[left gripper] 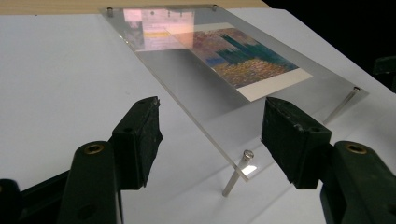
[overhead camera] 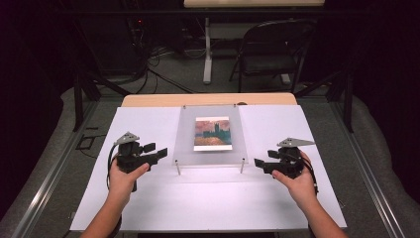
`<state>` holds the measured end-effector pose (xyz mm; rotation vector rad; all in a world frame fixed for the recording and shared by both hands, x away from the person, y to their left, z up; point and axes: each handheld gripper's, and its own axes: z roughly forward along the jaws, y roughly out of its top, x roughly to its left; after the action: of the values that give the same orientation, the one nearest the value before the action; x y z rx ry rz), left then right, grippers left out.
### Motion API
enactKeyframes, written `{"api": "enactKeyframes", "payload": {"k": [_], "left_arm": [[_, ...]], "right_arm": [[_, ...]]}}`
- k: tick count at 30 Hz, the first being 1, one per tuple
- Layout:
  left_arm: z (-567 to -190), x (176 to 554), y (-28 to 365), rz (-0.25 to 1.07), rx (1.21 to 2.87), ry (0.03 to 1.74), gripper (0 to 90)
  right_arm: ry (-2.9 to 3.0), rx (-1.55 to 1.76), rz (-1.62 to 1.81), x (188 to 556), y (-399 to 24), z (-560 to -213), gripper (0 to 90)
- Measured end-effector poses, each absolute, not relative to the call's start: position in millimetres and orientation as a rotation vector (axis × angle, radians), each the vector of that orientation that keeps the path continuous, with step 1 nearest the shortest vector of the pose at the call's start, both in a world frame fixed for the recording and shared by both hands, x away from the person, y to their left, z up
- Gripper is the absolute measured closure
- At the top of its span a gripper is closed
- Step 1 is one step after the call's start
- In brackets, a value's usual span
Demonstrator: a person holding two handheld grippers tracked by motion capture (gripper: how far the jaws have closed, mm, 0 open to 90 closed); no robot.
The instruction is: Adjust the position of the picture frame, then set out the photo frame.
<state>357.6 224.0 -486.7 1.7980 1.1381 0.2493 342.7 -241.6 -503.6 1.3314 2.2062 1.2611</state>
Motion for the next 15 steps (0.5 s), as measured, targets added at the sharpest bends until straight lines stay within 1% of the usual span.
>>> {"api": "enactKeyframes", "payload": {"k": [15], "left_arm": [[-482.6,397.5,203.9,0.240,1.817,1.137,36.1]], "right_arm": [[2.190,1.340,1.260,384.4,-224.3,-491.0,29.4]]}}
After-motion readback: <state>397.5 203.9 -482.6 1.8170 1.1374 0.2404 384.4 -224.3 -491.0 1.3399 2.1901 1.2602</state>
